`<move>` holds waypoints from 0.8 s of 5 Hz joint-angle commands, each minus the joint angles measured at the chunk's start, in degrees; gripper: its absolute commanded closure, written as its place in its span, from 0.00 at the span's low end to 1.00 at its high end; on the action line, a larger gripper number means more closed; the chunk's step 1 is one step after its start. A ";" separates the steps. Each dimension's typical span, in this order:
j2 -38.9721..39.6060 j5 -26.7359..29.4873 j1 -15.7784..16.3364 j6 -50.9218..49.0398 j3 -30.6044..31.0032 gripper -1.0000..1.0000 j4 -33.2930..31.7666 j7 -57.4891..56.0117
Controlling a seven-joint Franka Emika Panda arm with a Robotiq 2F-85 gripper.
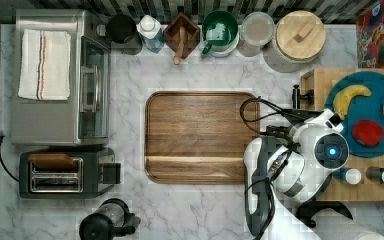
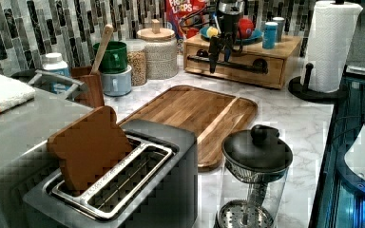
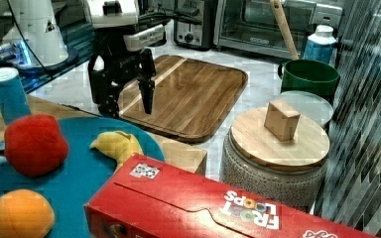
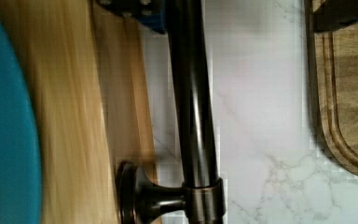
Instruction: Open the drawer.
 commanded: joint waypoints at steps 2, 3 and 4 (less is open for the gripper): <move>-1.46 3.23 14.79 -8.05 13.20 0.00 -0.83 17.51; -1.69 5.81 22.29 -8.98 9.19 0.00 -0.83 19.89; -2.74 4.01 19.50 -10.38 14.44 0.00 -0.92 25.04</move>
